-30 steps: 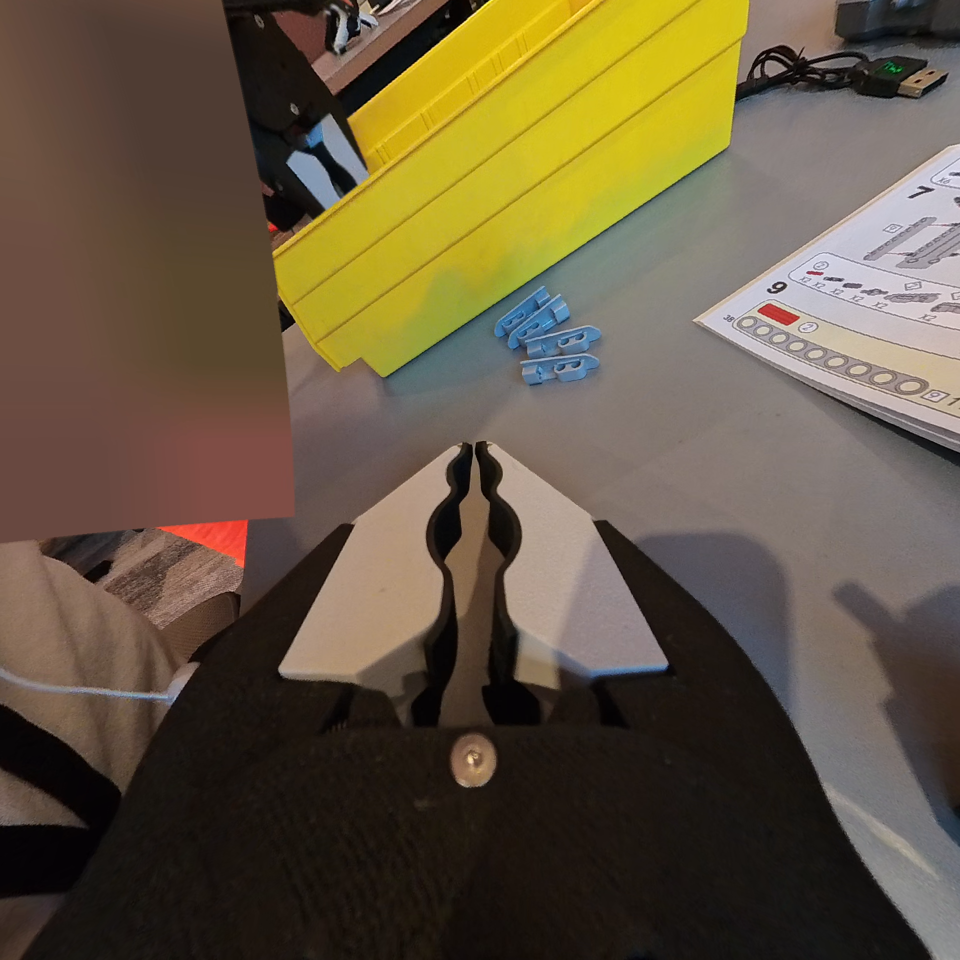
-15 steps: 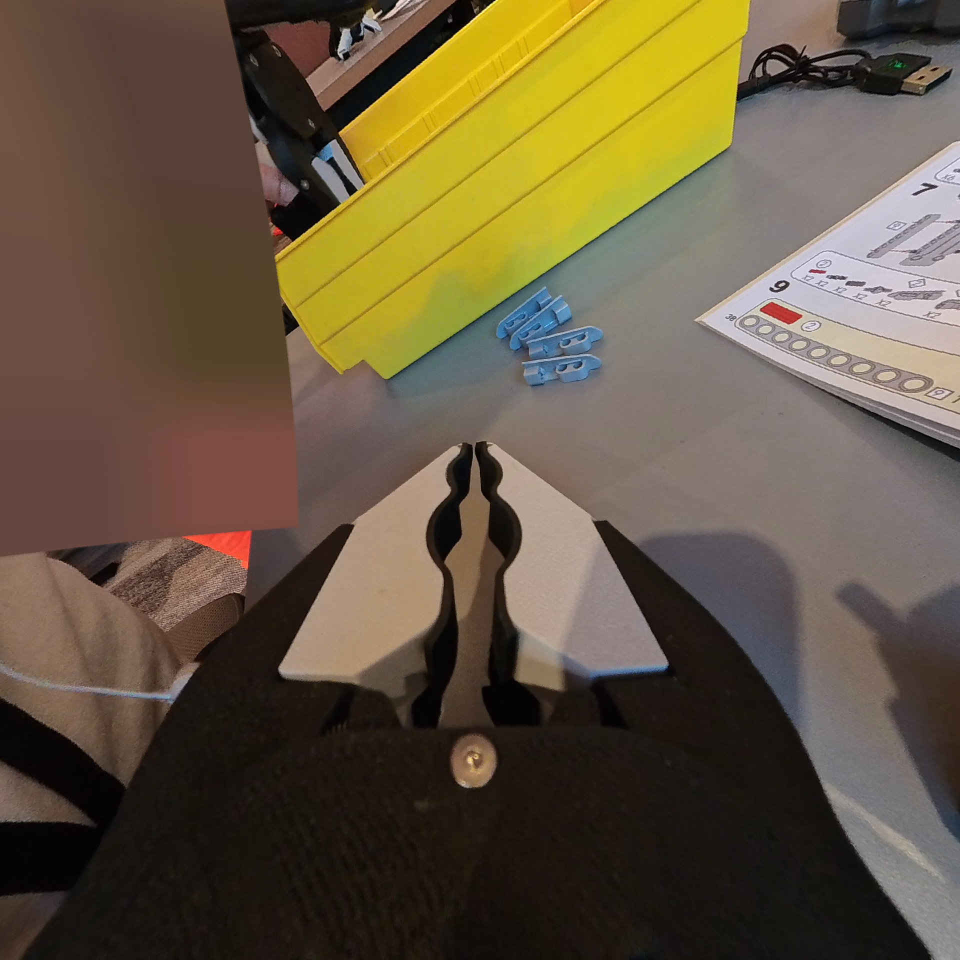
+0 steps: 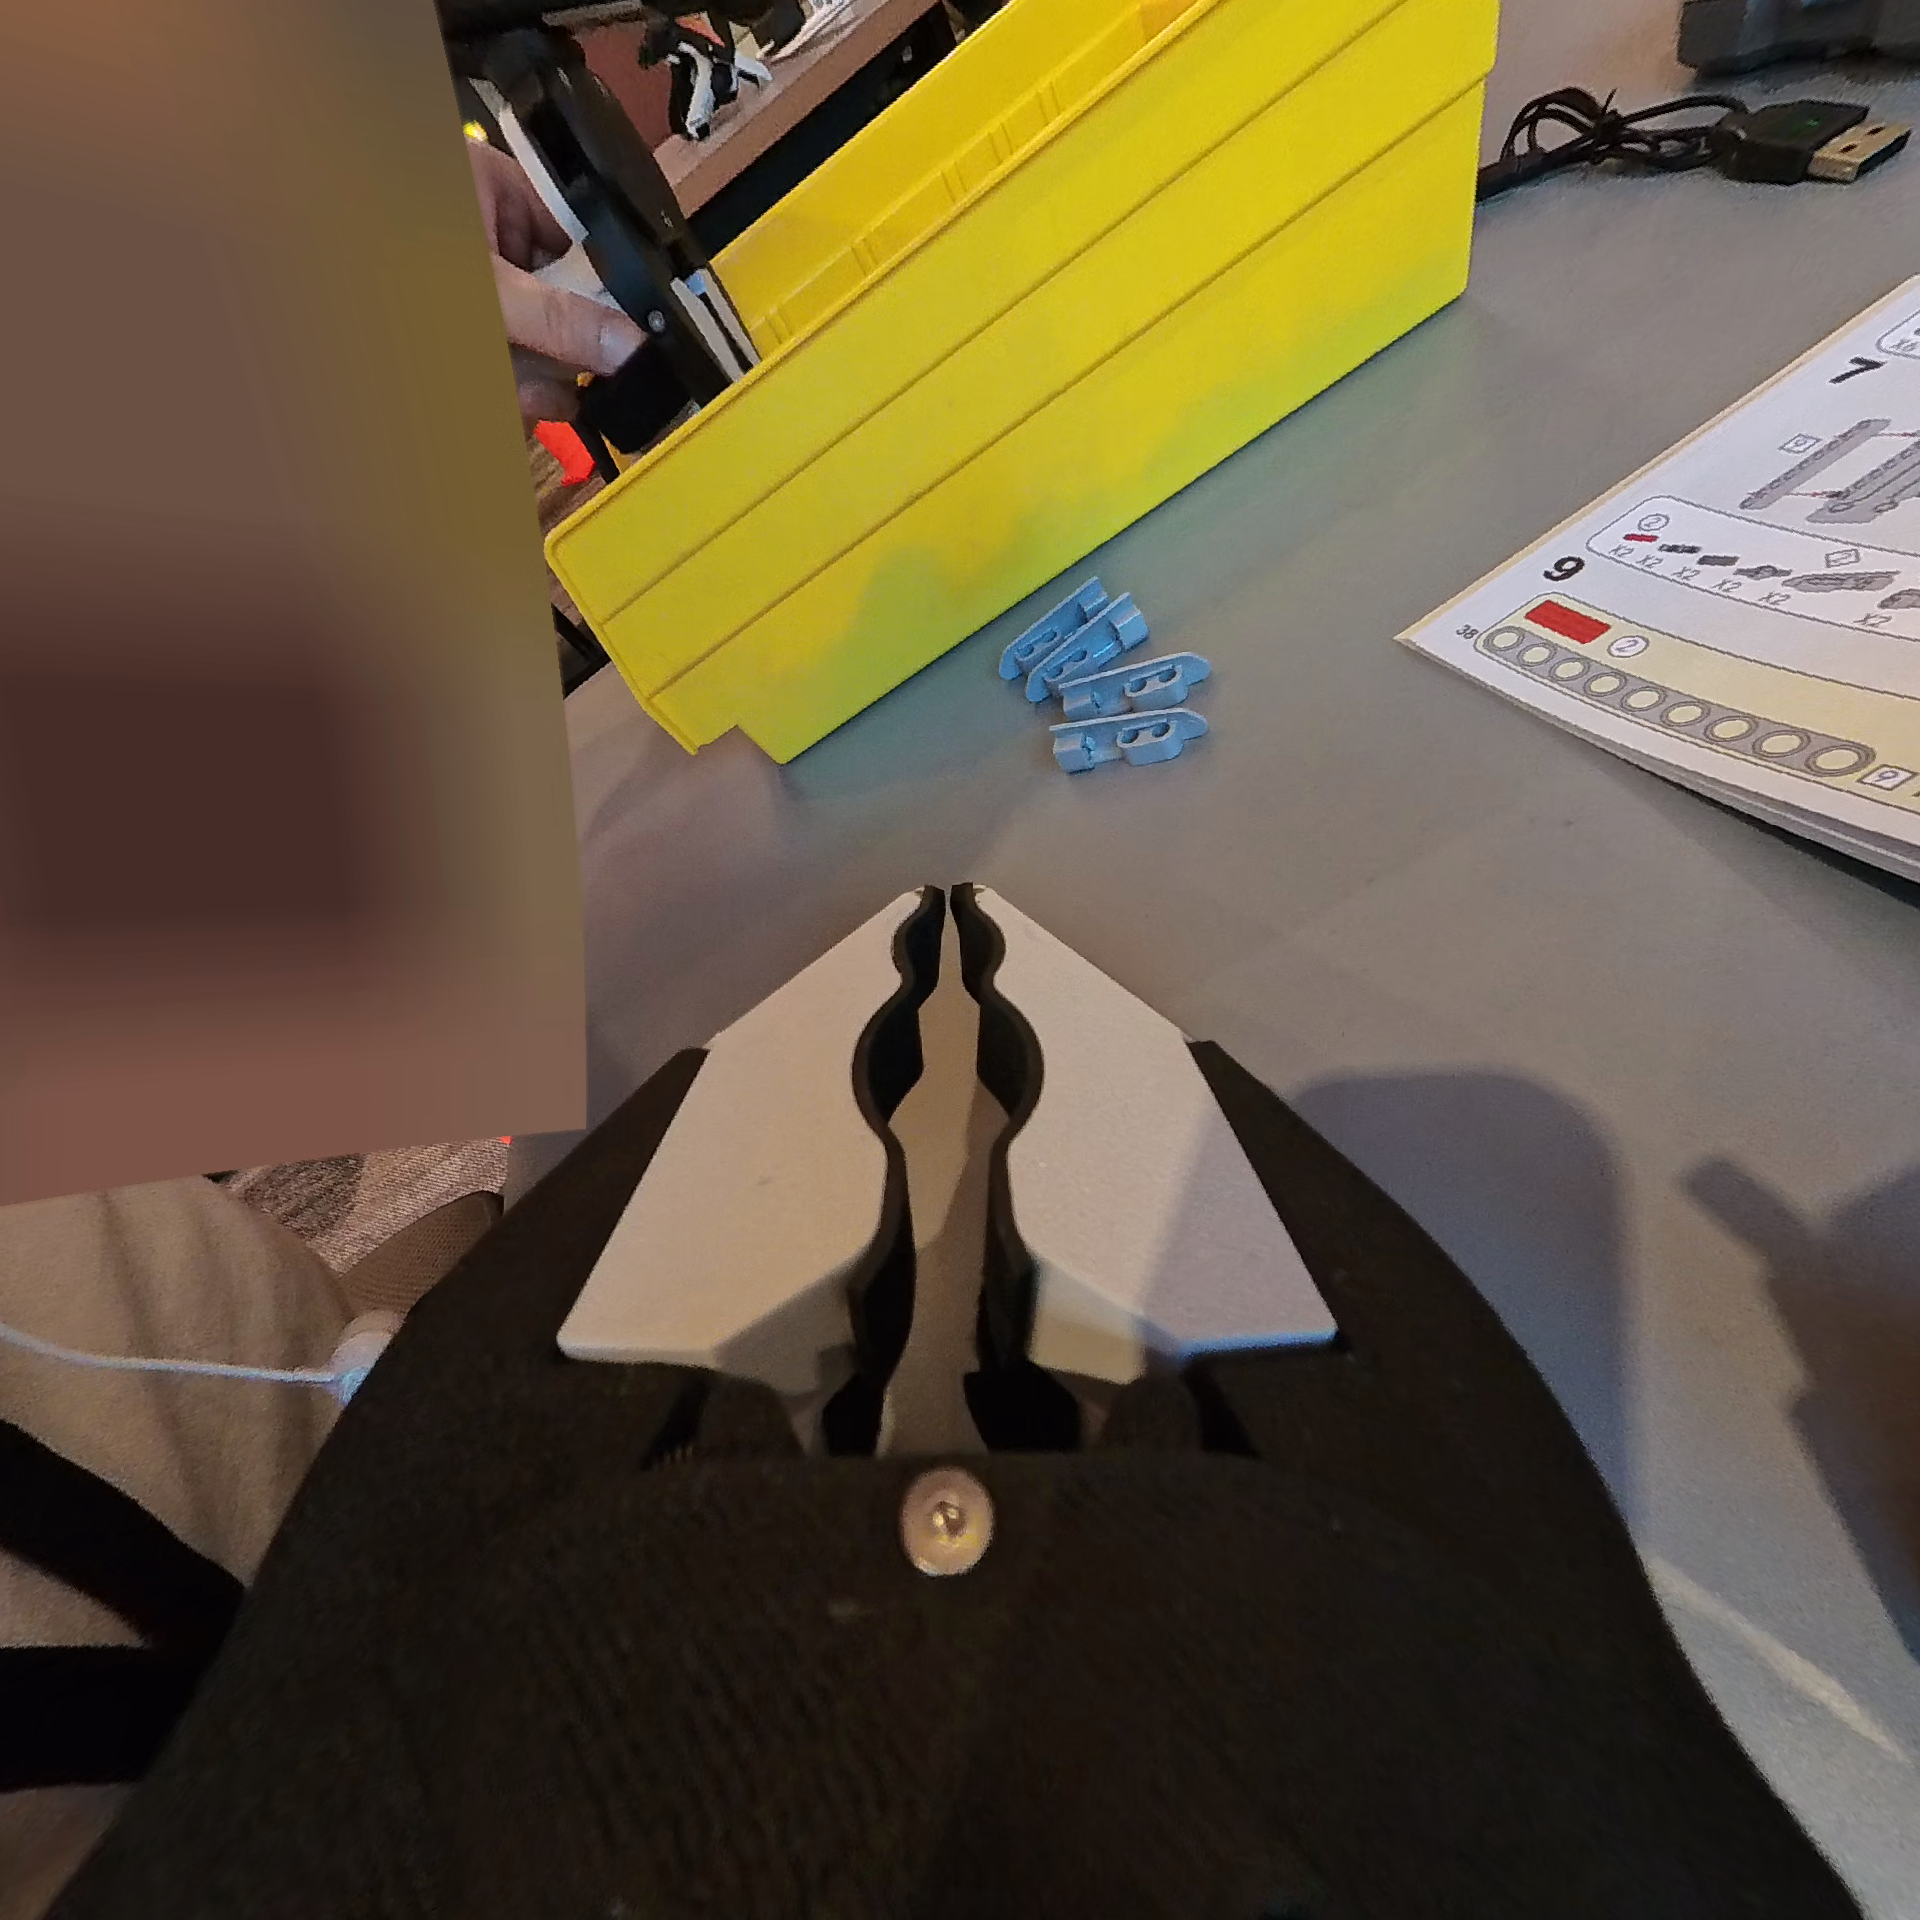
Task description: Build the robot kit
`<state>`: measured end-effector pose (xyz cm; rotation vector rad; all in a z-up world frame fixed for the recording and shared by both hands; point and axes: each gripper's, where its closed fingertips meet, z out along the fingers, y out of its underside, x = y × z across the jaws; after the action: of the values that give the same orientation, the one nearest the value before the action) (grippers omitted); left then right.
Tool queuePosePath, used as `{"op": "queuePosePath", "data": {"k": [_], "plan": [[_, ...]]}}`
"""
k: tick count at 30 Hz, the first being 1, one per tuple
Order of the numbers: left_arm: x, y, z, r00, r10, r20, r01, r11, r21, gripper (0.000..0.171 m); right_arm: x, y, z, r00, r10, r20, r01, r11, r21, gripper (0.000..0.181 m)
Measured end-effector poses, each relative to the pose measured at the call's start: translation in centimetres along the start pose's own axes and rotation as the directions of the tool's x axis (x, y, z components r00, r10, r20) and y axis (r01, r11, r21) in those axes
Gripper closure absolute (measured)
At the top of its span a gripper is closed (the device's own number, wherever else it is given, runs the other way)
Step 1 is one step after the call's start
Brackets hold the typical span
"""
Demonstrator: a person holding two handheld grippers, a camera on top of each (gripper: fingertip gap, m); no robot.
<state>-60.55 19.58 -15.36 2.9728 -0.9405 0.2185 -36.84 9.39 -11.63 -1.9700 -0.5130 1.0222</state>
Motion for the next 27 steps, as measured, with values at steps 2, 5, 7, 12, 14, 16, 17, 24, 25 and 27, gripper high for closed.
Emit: {"op": "queuePosePath", "data": {"k": [2,5,7,12,14,16,17,24,25,27], "plan": [[0.6,0.0,0.1,0.999,-0.013,-0.039,0.013,1.000,-0.007,0.168,0.0,0.0,0.0,1.000,0.004,0.001,-0.004,1.000,0.000,0.180],[0.2,0.1,0.2,0.999,-0.023,-0.023,0.022,1.000,-0.020,0.167,0.0,0.0,0.0,1.000,0.007,0.004,-0.007,1.000,0.000,0.180],[0.0,0.2,0.2,1.000,-0.025,-0.006,0.025,1.000,-0.020,0.164,0.0,0.0,0.0,1.000,0.008,0.006,-0.008,1.000,0.002,0.180],[0.4,0.6,-0.1,1.000,-0.020,-0.007,0.020,1.000,0.002,0.168,0.0,0.0,0.0,1.000,0.010,0.007,-0.010,1.000,0.000,0.180],[0.5,0.9,-0.2,0.999,-0.027,-0.017,0.027,1.000,0.004,0.168,0.0,0.1,0.0,1.000,0.012,0.006,-0.012,1.000,-0.003,0.180],[0.3,1.3,-0.2,0.999,-0.029,-0.016,0.029,1.000,-0.001,0.170,0.0,0.1,0.0,1.000,0.012,0.006,-0.012,1.000,-0.007,0.180],[0.3,1.4,-0.1,1.000,-0.027,-0.016,0.027,1.000,-0.001,0.170,-0.1,0.1,0.1,1.000,0.011,0.007,-0.011,1.000,-0.008,0.180],[0.1,1.3,0.5,0.999,-0.034,-0.003,0.034,0.999,0.002,0.171,-0.1,0.2,0.1,1.000,0.011,0.007,-0.011,1.000,-0.009,0.180],[-0.2,1.3,0.5,0.999,-0.028,0.020,0.028,1.000,0.002,0.171,0.0,0.2,0.1,1.000,0.013,0.008,-0.013,1.000,-0.010,0.180],[-0.2,1.3,0.5,0.999,-0.010,0.034,0.010,1.000,0.000,0.171,0.0,0.2,0.1,1.000,0.014,0.008,-0.014,1.000,-0.010,0.180]]}}
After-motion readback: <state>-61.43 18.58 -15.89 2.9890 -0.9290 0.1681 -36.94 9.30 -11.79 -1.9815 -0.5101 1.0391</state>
